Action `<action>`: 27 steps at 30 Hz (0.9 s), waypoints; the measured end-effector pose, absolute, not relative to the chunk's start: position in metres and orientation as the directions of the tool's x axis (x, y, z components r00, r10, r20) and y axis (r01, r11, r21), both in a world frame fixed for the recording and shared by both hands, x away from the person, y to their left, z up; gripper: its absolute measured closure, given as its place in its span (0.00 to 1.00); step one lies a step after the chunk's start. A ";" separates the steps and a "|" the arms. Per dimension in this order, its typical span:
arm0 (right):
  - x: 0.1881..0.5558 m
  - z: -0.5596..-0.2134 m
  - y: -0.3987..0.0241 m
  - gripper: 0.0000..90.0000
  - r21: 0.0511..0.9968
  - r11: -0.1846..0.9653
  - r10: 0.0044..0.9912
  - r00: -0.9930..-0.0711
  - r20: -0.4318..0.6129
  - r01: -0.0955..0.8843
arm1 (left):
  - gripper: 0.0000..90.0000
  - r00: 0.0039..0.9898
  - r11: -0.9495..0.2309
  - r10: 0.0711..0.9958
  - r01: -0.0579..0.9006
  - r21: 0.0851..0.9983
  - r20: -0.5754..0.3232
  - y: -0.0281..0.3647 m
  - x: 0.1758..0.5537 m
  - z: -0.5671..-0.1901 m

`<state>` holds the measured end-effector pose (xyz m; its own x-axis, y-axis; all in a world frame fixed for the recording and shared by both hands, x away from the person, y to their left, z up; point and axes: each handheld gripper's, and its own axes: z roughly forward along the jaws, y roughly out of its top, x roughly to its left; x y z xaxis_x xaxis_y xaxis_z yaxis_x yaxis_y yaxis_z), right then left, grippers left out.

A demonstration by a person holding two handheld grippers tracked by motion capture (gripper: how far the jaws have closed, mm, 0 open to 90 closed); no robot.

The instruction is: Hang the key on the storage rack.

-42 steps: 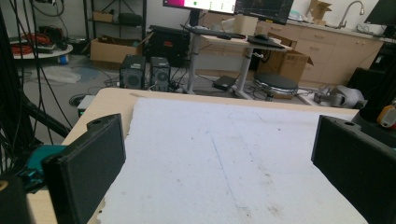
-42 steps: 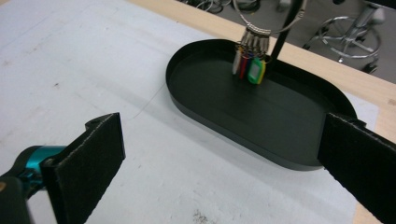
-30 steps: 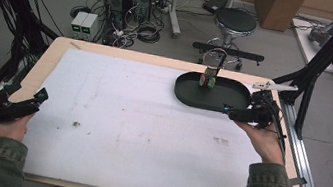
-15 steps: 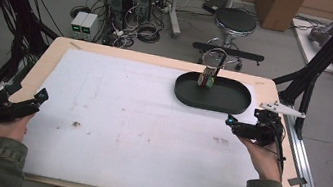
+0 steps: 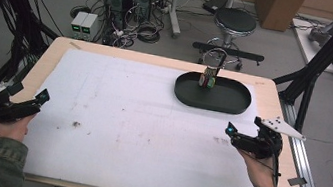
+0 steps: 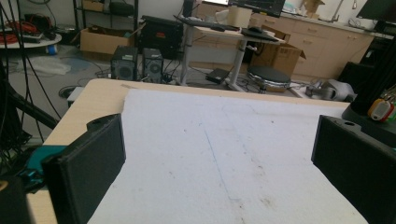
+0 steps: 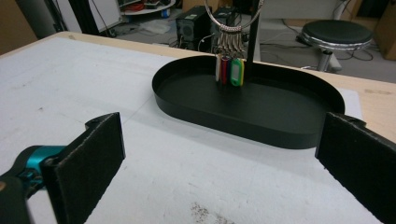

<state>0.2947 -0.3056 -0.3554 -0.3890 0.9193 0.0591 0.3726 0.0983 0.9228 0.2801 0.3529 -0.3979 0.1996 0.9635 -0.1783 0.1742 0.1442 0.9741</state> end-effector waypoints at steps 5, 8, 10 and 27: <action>0.286 -0.367 -0.307 0.01 0.940 0.101 0.919 -0.393 0.039 0.327 | 0.04 0.195 0.157 0.962 0.173 0.972 -0.190 0.354 0.280 -0.399; 0.284 -0.375 -0.308 0.01 0.944 0.095 0.923 -0.384 0.037 0.317 | 0.04 0.197 0.154 0.962 0.177 0.972 -0.188 0.354 0.280 -0.399; 0.282 -0.380 -0.308 0.01 0.944 0.092 0.924 -0.381 0.038 0.318 | 0.04 0.199 0.155 0.962 0.177 0.972 -0.189 0.353 0.280 -0.399; 0.268 -0.399 -0.311 0.01 0.964 0.047 0.926 -0.373 0.056 0.262 | 0.04 0.202 0.151 0.961 0.186 0.971 -0.188 0.353 0.282 -0.400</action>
